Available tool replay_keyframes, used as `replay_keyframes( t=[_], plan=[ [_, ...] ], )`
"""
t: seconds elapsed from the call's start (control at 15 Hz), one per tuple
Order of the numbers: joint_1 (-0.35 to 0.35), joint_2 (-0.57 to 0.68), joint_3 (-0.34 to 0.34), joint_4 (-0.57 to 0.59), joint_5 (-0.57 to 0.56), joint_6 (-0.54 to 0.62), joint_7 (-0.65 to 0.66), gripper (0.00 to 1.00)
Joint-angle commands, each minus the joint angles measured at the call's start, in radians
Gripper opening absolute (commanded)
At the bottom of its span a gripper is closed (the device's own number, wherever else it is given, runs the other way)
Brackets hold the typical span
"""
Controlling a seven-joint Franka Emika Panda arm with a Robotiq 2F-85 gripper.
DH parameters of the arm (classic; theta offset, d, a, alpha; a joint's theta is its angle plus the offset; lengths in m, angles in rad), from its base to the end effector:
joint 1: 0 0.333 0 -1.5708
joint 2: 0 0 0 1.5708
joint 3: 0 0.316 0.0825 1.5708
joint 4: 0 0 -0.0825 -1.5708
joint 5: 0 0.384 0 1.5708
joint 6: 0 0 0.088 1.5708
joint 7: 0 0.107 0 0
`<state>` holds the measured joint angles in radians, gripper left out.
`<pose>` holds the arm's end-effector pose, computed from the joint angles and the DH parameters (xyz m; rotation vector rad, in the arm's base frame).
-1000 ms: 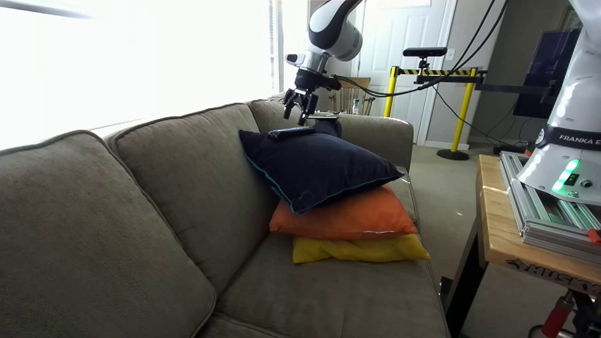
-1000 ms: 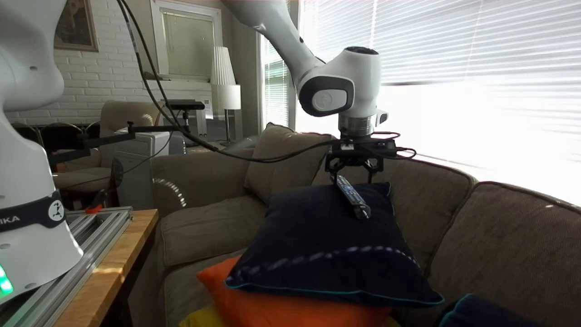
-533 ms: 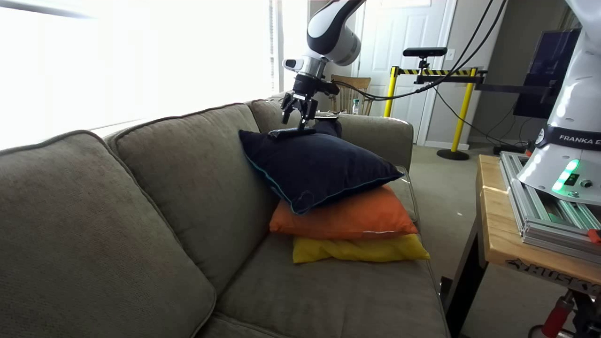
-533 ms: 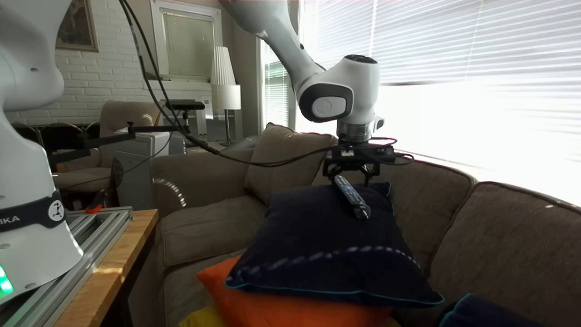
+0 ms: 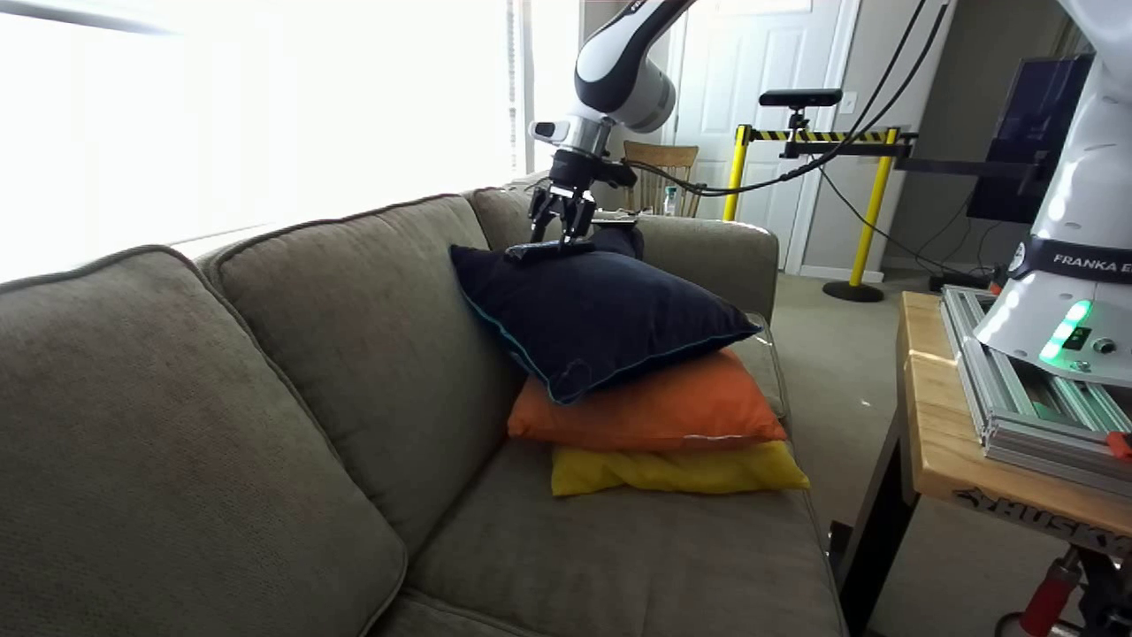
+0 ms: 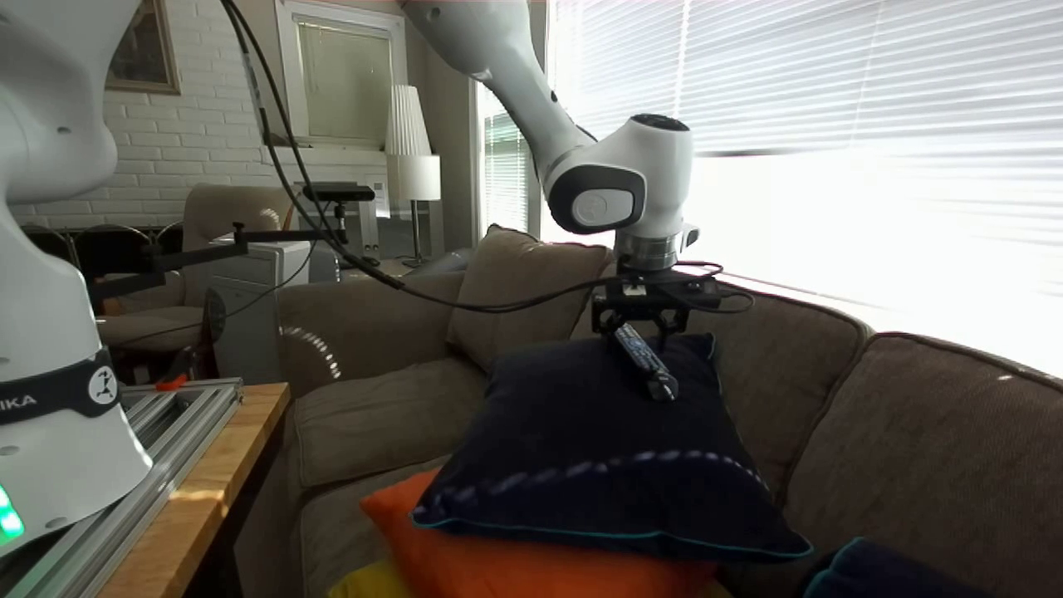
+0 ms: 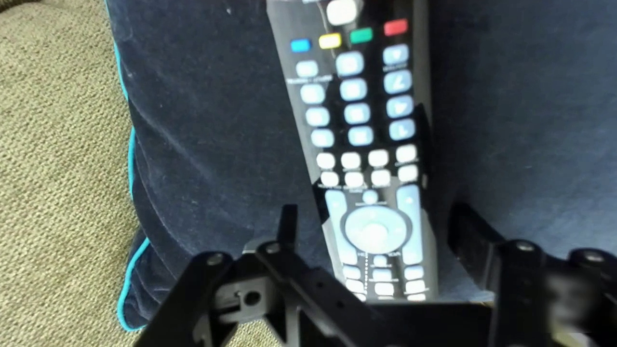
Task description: Move the remote to the right
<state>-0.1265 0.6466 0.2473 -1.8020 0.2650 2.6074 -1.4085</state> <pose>0.6675 0.0610 0.2110 -2.4061 -1.7360 -0.4628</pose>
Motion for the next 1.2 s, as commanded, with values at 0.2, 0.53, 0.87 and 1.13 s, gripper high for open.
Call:
replay_keyframes(
  t=[0.2,0.53,0.87,1.13],
  plan=[
    [0.005,0.015,-0.001,0.042,-0.016,0.023,0.052,0.31],
    [-0.004,-0.084,-0.017,-0.004,0.007,0.123,0.223,0.29],
    [-0.035,-0.205,-0.106,-0.054,-0.022,0.177,0.418,0.29],
    [-0.066,-0.258,-0.211,-0.094,-0.055,0.227,0.547,0.29]
  ],
)
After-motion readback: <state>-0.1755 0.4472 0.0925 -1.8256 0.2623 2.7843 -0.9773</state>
